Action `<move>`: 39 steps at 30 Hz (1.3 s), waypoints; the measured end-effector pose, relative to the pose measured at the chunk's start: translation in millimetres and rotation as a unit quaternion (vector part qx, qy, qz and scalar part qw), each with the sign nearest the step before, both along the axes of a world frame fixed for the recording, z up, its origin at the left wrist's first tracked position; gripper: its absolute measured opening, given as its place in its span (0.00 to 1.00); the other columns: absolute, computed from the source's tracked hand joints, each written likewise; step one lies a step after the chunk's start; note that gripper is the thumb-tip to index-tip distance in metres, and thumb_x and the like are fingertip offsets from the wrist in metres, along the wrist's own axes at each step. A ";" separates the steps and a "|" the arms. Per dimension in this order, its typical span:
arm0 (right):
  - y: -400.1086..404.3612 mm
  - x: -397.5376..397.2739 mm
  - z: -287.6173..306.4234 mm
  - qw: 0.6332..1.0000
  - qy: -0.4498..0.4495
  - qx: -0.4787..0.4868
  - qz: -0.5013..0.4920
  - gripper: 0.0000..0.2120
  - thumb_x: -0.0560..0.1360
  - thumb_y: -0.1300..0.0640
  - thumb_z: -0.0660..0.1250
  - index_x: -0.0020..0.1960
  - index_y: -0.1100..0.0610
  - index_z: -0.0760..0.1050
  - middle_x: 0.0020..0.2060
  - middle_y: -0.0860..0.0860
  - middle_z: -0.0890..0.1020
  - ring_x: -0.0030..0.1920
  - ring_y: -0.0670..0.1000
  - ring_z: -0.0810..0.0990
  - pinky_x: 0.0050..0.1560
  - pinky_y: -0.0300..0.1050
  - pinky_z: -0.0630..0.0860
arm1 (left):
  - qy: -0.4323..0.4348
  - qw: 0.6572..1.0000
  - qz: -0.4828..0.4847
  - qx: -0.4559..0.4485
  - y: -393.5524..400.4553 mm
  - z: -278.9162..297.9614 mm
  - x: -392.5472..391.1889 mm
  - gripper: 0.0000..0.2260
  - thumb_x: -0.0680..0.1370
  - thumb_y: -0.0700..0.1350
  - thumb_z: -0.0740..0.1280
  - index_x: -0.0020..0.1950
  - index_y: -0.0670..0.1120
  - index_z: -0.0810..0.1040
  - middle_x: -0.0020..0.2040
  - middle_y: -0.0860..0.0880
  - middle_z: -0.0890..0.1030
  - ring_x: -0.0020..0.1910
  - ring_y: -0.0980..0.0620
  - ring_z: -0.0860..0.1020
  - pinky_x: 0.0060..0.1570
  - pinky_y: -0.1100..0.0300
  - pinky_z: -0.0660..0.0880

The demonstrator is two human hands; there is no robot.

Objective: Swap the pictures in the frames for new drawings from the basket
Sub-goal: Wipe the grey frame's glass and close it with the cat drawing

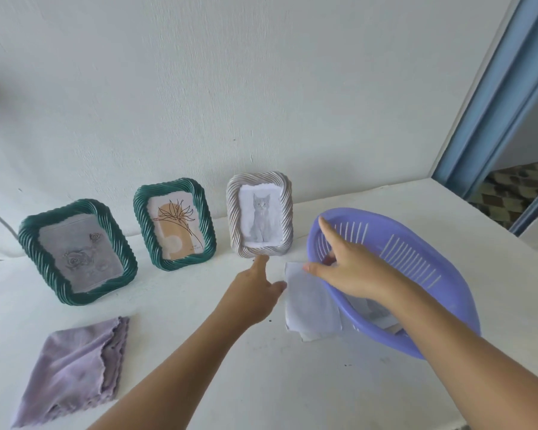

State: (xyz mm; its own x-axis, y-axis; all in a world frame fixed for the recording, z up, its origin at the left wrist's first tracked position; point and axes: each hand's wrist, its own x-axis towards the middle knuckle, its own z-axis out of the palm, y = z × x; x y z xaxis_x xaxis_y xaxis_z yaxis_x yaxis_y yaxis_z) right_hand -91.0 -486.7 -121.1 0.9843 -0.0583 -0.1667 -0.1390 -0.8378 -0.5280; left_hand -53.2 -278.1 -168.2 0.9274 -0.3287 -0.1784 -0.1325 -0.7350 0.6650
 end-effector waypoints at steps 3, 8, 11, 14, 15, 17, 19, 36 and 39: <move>2.6 -15.5 -1.3 1.000 0.017 0.015 -0.001 0.45 0.76 0.36 0.67 0.78 0.31 0.36 0.51 0.52 0.83 0.47 0.50 0.83 0.58 0.51 0.78 | 0.066 0.998 0.012 -0.020 -9.3 -7.0 -3.5 0.34 0.79 0.54 0.68 0.80 0.50 0.56 0.56 0.46 0.82 0.56 0.44 0.81 0.55 0.50 0.78; 5.1 -26.7 -5.5 0.999 -0.011 0.034 -0.014 0.45 0.77 0.37 0.67 0.79 0.33 0.37 0.50 0.50 0.82 0.47 0.50 0.82 0.58 0.50 0.78 | 0.138 0.985 0.065 -0.082 -20.1 -10.3 -5.0 0.39 0.75 0.56 0.72 0.81 0.53 0.55 0.67 0.43 0.78 0.62 0.43 0.79 0.56 0.50 0.78; 4.4 -27.8 -9.0 0.998 -0.019 0.047 -0.026 0.44 0.77 0.38 0.67 0.79 0.33 0.38 0.49 0.48 0.82 0.48 0.50 0.82 0.59 0.51 0.77 | 0.200 0.960 0.109 -0.164 -28.1 -9.3 -8.1 0.41 0.75 0.49 0.74 0.81 0.50 0.53 0.67 0.43 0.77 0.54 0.47 0.83 0.57 0.50 0.80; 4.3 -27.5 -12.4 0.998 -0.018 0.058 -0.032 0.45 0.77 0.38 0.67 0.79 0.34 0.38 0.46 0.48 0.82 0.47 0.49 0.81 0.57 0.50 0.78 | 0.250 0.928 0.145 -0.234 -36.4 -5.0 -14.4 0.38 0.77 0.41 0.73 0.81 0.45 0.54 0.61 0.42 0.81 0.42 0.52 0.83 0.44 0.60 0.81; 4.5 -27.4 -12.9 0.997 -0.019 0.061 -0.033 0.44 0.77 0.38 0.67 0.79 0.34 0.38 0.45 0.48 0.82 0.46 0.49 0.81 0.56 0.50 0.78 | 0.255 0.923 0.153 -0.243 -38.1 -3.6 -15.4 0.38 0.77 0.40 0.73 0.81 0.45 0.55 0.61 0.41 0.81 0.43 0.51 0.83 0.42 0.61 0.80; 4.5 -27.7 -13.1 0.997 -0.023 0.064 -0.034 0.44 0.77 0.38 0.67 0.79 0.34 0.38 0.44 0.47 0.82 0.46 0.48 0.81 0.56 0.49 0.78 | 0.262 0.915 0.162 -0.260 -40.3 -0.8 -16.4 0.38 0.78 0.39 0.72 0.81 0.45 0.54 0.61 0.41 0.81 0.47 0.48 0.83 0.43 0.59 0.80; 4.2 -28.0 -12.5 0.997 -0.025 0.063 -0.033 0.45 0.77 0.39 0.67 0.79 0.35 0.38 0.44 0.46 0.82 0.46 0.48 0.81 0.55 0.48 0.78 | 0.269 0.909 0.164 -0.274 -42.1 2.7 -17.1 0.38 0.78 0.38 0.72 0.81 0.46 0.53 0.63 0.42 0.79 0.54 0.44 0.83 0.43 0.56 0.80; 3.6 -29.3 -10.2 0.996 -0.019 0.075 -0.032 0.44 0.77 0.39 0.67 0.79 0.33 0.37 0.42 0.47 0.82 0.45 0.48 0.81 0.53 0.49 0.78 | 0.208 0.926 0.150 -0.277 -46.1 -11.9 -21.4 0.34 0.78 0.41 0.71 0.80 0.49 0.59 0.58 0.48 0.81 0.55 0.47 0.81 0.45 0.58 0.77; 3.0 -29.2 -10.9 0.996 -0.020 0.080 -0.036 0.46 0.77 0.38 0.67 0.79 0.35 0.37 0.44 0.45 0.83 0.46 0.47 0.81 0.55 0.47 0.77 | 0.169 0.936 0.141 -0.274 -37.5 -8.1 -22.6 0.30 0.79 0.40 0.69 0.78 0.49 0.63 0.55 0.48 0.83 0.53 0.48 0.83 0.48 0.55 0.80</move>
